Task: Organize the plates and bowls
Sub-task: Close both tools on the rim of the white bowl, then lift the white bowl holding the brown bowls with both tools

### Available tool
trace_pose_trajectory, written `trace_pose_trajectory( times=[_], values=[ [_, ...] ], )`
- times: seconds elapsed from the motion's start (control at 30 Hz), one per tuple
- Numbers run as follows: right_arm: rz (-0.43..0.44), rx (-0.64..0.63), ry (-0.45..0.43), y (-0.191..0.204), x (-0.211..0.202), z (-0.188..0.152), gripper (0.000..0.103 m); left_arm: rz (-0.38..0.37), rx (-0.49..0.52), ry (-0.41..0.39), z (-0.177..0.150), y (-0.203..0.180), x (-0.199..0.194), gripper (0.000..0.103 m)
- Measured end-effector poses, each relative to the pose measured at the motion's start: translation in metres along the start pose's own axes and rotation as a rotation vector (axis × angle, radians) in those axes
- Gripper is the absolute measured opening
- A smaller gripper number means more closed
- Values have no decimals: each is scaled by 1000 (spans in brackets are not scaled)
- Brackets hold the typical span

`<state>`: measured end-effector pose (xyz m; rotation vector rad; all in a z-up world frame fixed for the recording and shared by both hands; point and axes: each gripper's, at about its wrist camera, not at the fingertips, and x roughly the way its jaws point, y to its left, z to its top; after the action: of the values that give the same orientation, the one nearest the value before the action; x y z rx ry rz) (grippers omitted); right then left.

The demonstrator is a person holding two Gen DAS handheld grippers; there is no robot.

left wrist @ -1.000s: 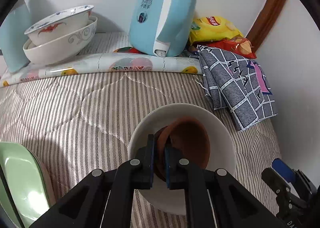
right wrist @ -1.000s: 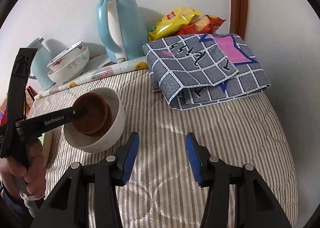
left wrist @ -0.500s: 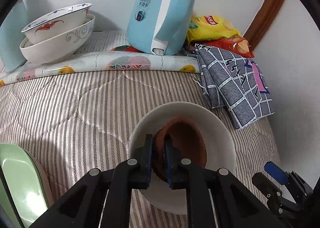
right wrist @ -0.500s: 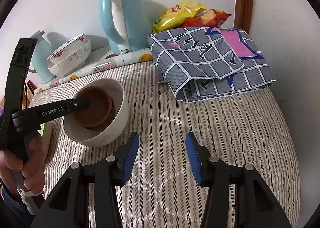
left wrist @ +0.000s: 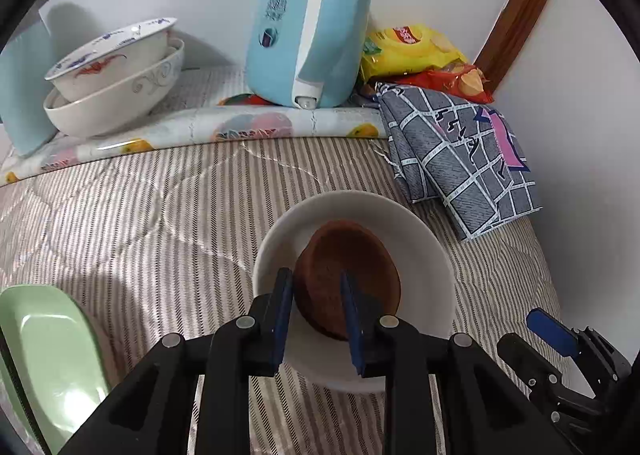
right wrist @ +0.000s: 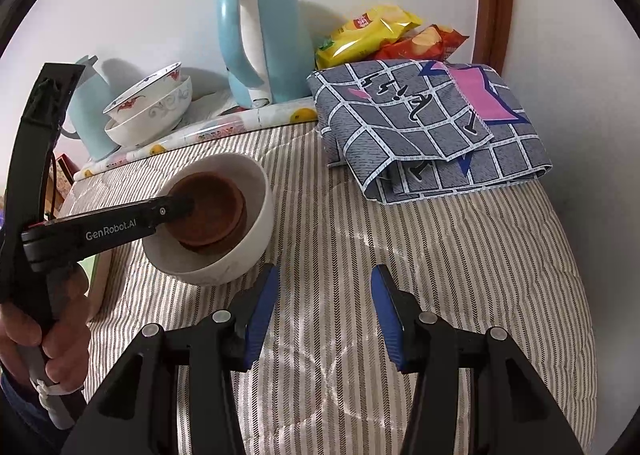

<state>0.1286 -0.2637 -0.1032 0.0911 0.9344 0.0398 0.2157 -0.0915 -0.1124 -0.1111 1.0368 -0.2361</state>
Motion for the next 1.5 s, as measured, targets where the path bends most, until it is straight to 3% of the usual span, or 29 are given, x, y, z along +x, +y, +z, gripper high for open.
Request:
trace_pose_trajectory(
  times=[0.3,0.57,1.3,1.5],
  values=[
    [9,-6,-21,12,-15,6,48,30,-17,-43,-1,11,-29,24],
    [32,13,-13,23,-16,18,48,58,-55,-28,-4,25,-31,27],
    [31,7,55,35,38,39,41,74,-74,18,0,29,0,27],
    [29,12,94,35,57,38,35,92,-64,30,0,29,11,27]
  ],
)
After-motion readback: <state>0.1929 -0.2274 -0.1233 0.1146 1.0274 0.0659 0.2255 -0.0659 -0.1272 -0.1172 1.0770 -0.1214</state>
